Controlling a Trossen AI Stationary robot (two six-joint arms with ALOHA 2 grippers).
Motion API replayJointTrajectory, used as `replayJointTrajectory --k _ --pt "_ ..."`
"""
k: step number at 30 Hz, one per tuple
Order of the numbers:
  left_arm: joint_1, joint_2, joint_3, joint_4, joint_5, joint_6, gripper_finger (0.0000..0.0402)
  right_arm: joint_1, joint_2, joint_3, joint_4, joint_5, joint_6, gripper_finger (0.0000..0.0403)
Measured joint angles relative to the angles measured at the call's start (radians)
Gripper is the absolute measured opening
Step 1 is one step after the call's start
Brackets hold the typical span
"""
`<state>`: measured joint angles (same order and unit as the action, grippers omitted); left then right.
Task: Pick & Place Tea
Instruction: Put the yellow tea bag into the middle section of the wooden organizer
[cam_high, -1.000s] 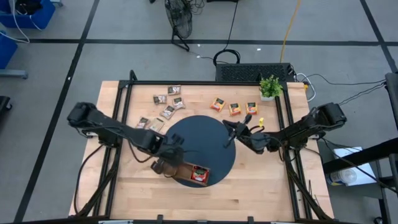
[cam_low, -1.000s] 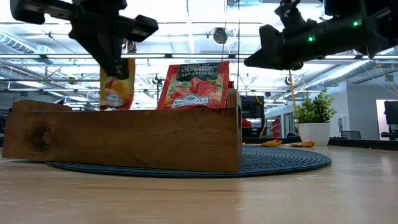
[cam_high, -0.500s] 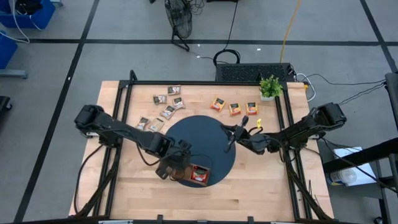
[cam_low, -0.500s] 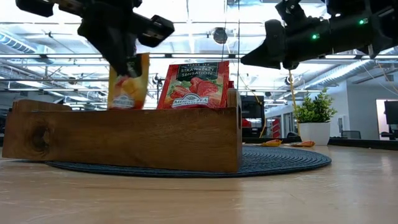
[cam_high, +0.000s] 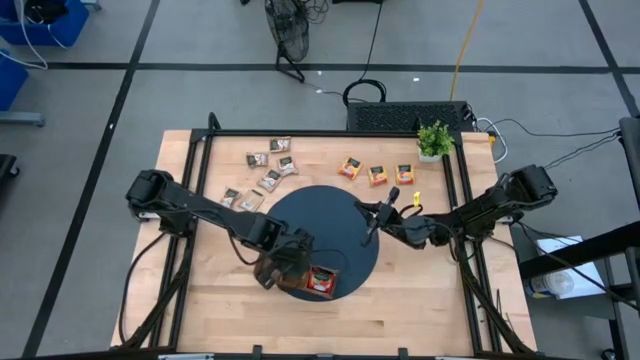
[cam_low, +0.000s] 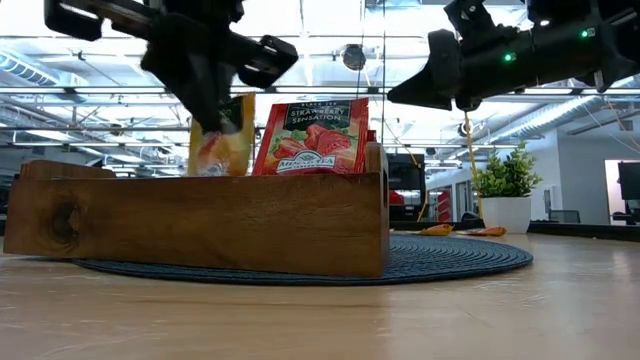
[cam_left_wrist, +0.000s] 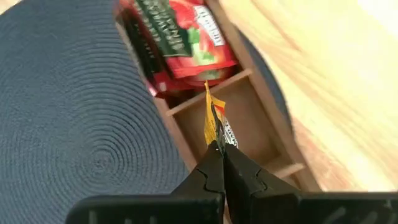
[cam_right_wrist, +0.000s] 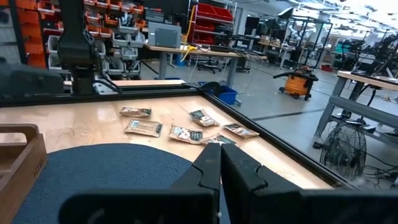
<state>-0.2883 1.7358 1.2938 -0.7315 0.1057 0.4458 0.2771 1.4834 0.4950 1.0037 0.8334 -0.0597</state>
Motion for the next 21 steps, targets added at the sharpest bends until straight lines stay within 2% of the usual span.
replayJointTrajectory --k 8,21 --pt "0.021 0.001 0.0 -0.004 -0.101 0.023 0.0001 0.0 0.0 0.0 -0.001 0.0 0.0 0.0" --pt "-0.009 0.001 0.0 -0.004 -0.125 0.023 0.0001 0.0 0.0 0.0 0.0 -0.001 0.0 0.0"
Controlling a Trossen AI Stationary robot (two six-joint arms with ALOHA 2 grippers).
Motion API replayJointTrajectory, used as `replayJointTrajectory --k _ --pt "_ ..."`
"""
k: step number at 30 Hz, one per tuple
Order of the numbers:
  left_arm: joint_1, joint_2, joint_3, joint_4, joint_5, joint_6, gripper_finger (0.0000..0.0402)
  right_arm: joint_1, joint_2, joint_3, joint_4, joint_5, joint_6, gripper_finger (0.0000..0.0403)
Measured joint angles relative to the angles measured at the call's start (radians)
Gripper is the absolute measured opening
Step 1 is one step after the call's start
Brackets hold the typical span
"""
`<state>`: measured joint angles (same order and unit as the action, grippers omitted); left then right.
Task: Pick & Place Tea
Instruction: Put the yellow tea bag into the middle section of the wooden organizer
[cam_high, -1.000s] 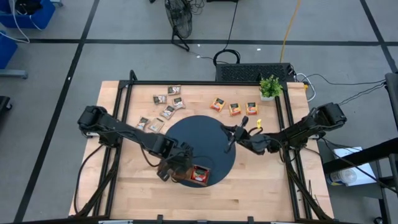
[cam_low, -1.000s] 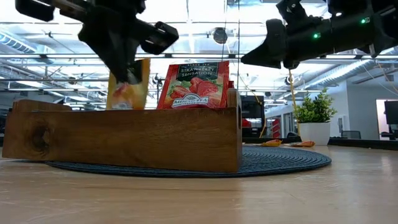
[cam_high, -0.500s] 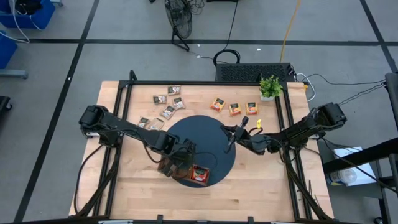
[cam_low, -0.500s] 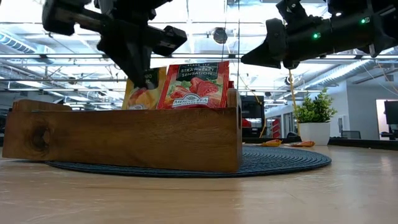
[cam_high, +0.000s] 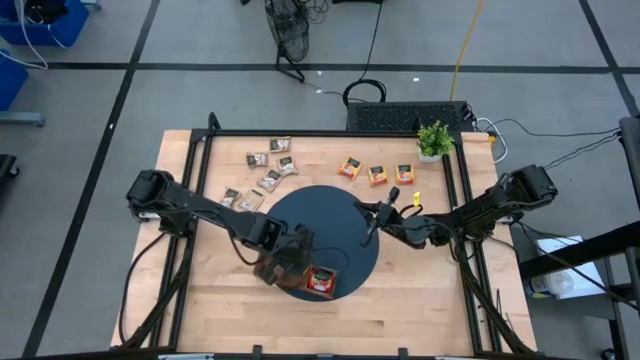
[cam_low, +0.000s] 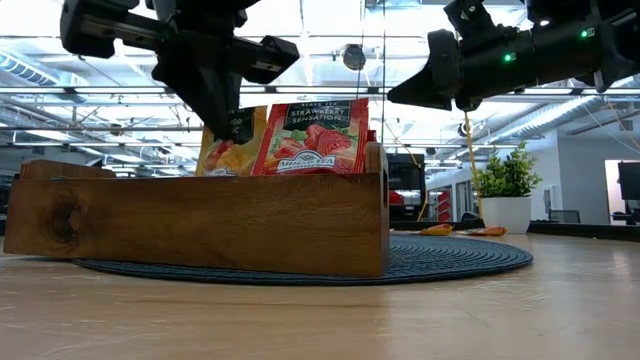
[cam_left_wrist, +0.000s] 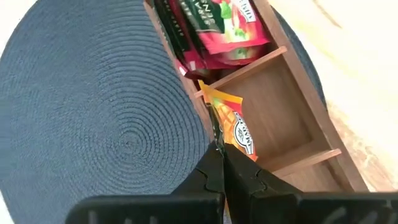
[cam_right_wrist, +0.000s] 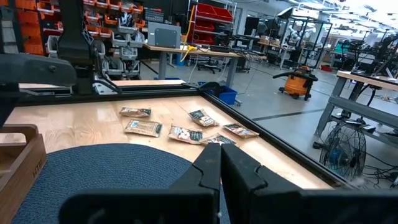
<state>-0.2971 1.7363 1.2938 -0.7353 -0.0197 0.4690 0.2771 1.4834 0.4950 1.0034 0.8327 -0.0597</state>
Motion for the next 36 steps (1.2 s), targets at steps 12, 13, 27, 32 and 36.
replayJointTrajectory --k 12,13,27,32,36 --pt "-0.021 0.0 -0.115 0.14 -0.043 -0.047 0.0001 0.0 0.0 0.0 -0.003 -0.001 0.0 0.0" --pt "-0.022 -0.001 -0.126 0.155 -0.061 -0.054 0.0001 0.0 0.0 0.0 -0.003 -0.001 0.002 0.0" --pt "-0.022 -0.001 -0.14 0.156 -0.191 -0.136 0.0018 0.0 0.0 0.0 -0.006 -0.001 0.023 0.0" --pt "-0.022 -0.001 -0.139 0.156 -0.194 -0.134 0.002 0.0 0.0 0.0 -0.007 -0.001 0.023 0.0" --pt "-0.022 -0.001 -0.139 0.156 -0.254 -0.134 0.002 0.0 0.0 0.0 -0.014 -0.001 0.023 0.0"
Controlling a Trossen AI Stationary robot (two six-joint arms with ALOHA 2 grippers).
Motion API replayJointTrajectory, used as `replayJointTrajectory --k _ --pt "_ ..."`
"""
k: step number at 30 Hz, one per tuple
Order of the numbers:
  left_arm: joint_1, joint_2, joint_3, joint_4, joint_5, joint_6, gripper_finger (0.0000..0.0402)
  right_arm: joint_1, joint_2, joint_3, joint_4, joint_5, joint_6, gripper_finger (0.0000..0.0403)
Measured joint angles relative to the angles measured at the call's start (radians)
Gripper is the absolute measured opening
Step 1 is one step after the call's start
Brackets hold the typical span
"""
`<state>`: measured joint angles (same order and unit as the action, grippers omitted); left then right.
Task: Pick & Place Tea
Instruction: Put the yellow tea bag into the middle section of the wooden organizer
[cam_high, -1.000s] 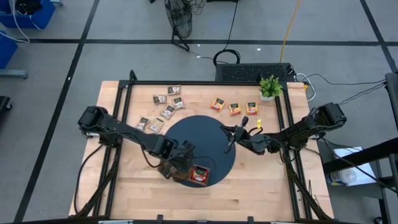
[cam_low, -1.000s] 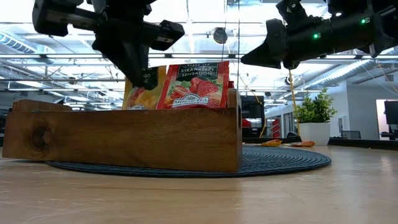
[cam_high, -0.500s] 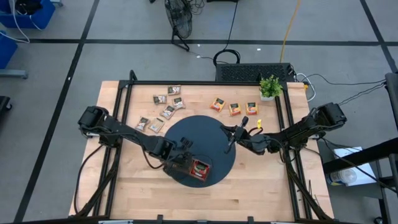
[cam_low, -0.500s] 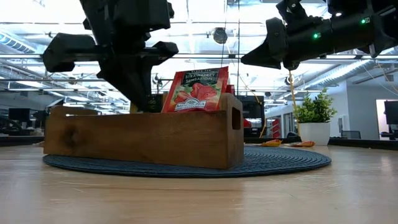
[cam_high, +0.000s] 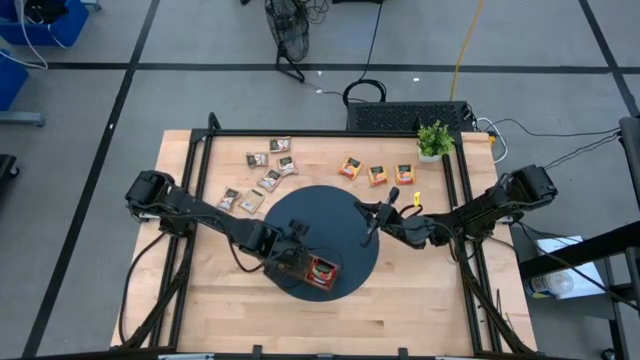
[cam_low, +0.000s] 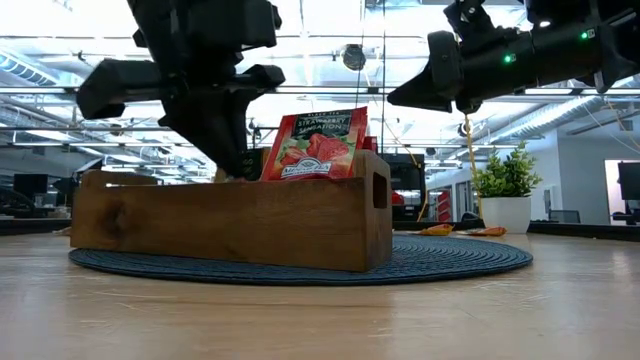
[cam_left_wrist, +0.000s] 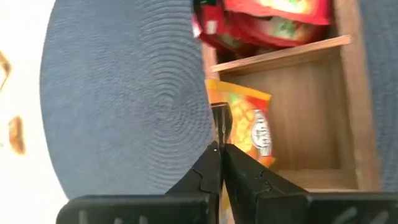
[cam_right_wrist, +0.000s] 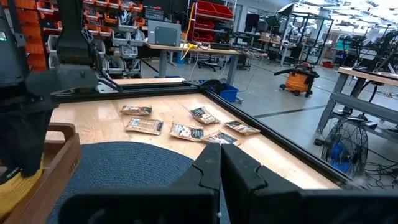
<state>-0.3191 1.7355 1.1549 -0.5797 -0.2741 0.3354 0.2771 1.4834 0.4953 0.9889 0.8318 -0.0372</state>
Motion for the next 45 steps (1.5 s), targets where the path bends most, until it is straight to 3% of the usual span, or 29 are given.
replayJointTrajectory --k 8,20,26,29,34,40,45 --pt "0.004 -0.021 0.001 0.009 -0.07 -0.037 0.0026 0.0 0.0 0.0 -0.001 0.0 0.0 0.0" --pt "0.009 -0.037 0.001 0.0 -0.071 -0.045 0.016 0.0 0.0 0.0 -0.007 0.0 0.0 0.0" --pt "0.0 -0.083 0.002 -0.006 -0.249 -0.007 0.0183 0.0 0.0 0.0 -0.007 0.0 0.0 0.0" --pt "0.001 -0.132 0.002 -0.031 -0.205 -0.069 0.0183 0.0 0.0 0.0 -0.012 -0.001 0.0 0.0" --pt "0.019 -0.164 0.003 -0.058 0.084 -0.049 0.0157 0.0 0.0 0.0 -0.026 -0.001 0.0 0.0" --pt "0.015 -0.094 0.002 -0.052 0.188 0.016 0.0019 0.0 0.0 0.0 -0.024 -0.001 0.0 0.0" --pt "0.03 -0.017 0.002 -0.016 0.205 0.029 0.0005 0.0 0.0 0.0 -0.022 0.0 0.0 0.0"
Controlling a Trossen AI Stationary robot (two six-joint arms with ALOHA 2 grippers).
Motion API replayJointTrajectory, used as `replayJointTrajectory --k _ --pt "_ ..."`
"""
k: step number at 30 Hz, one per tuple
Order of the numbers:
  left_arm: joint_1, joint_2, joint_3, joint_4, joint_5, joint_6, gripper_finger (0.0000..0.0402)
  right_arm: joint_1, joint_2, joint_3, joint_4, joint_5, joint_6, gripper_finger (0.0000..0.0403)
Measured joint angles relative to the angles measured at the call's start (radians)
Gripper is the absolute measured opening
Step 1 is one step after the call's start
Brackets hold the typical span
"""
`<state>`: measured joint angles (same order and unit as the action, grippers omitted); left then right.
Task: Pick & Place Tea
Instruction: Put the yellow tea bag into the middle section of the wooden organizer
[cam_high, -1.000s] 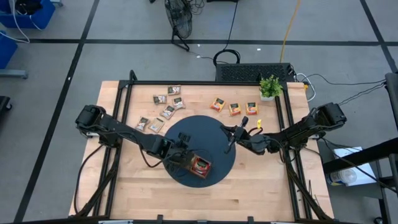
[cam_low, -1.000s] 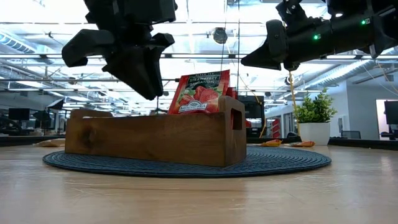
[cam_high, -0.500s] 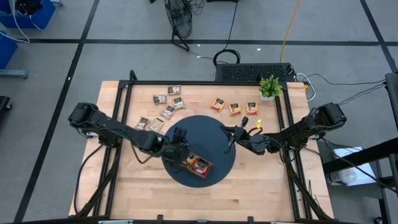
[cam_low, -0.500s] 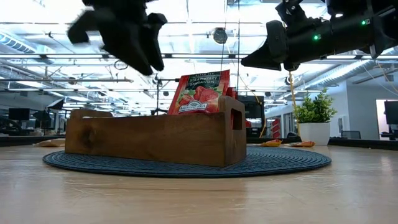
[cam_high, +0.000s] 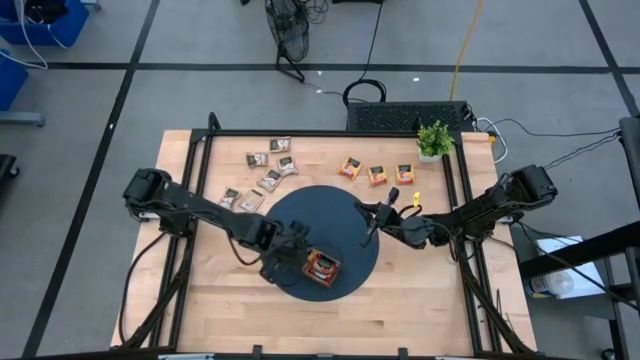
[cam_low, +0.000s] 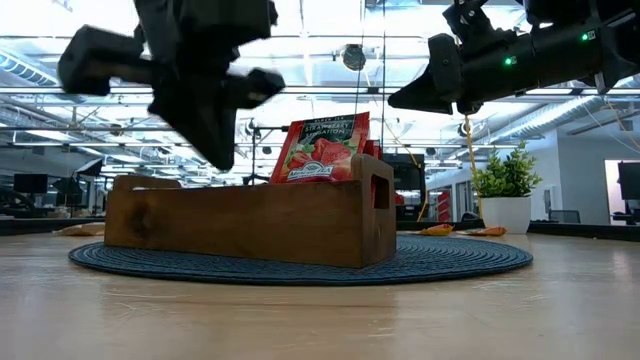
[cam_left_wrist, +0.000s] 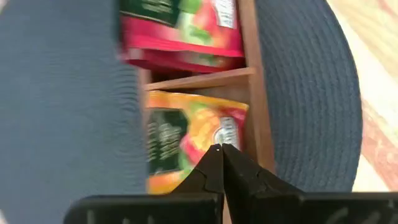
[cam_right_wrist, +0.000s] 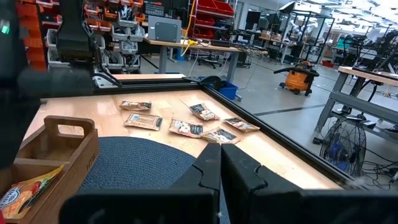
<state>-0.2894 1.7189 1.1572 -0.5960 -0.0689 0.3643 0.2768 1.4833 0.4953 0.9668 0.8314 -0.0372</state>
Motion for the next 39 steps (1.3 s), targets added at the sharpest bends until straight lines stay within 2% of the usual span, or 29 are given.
replayJointTrajectory --k 8,16,26,29,39 --pt "0.024 0.045 0.0 0.009 0.116 -0.019 0.0003 0.0 0.0 0.0 0.001 0.0 0.0 0.0" --pt "0.051 0.07 0.0 0.023 0.117 -0.027 0.0002 0.0 0.0 0.0 0.003 0.0 0.0 0.0" --pt "0.057 0.154 0.001 0.034 0.216 -0.033 0.0001 0.0 0.0 0.0 0.001 0.0 0.01 0.0" --pt "0.06 0.159 0.001 0.058 0.196 -0.035 0.0001 0.0 0.0 0.0 0.001 0.0 0.009 0.0" --pt "0.043 0.16 0.0 0.086 -0.044 -0.091 0.0001 0.0 0.0 0.0 0.0 0.0 0.01 0.0"
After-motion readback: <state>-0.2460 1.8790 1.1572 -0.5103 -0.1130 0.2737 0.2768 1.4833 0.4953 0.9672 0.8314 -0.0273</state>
